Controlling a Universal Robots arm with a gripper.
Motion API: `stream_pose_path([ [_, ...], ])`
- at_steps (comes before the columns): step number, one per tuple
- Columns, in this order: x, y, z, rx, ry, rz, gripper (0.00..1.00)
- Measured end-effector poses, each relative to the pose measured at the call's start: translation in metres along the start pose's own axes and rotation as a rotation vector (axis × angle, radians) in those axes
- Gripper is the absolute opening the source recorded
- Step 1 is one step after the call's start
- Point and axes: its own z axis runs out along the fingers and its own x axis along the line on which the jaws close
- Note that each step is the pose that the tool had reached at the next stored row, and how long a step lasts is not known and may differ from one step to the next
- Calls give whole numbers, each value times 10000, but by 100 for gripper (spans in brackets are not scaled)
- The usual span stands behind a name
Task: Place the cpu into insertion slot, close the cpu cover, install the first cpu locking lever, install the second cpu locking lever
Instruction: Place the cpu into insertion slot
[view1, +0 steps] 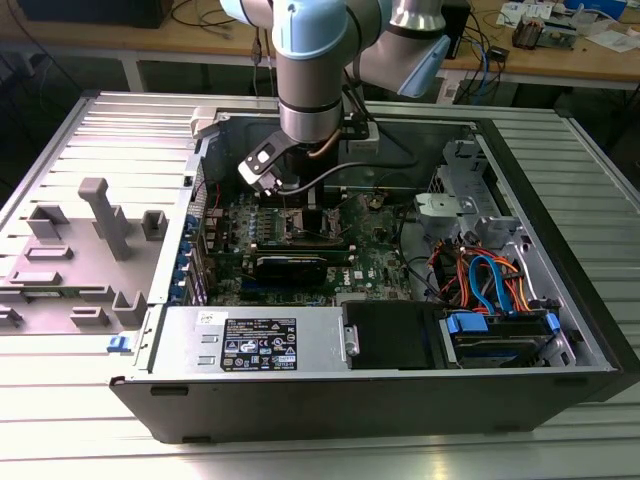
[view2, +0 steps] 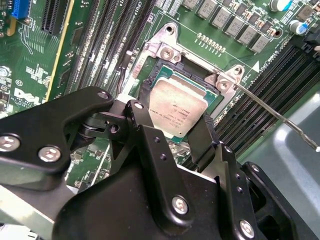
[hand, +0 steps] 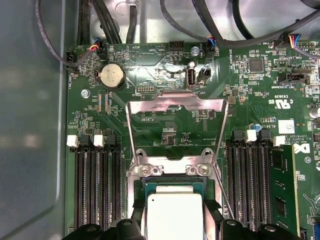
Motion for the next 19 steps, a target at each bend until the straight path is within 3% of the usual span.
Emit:
stream_pose_path([
  [19,-10,3,27,12,11,-200,54],
])
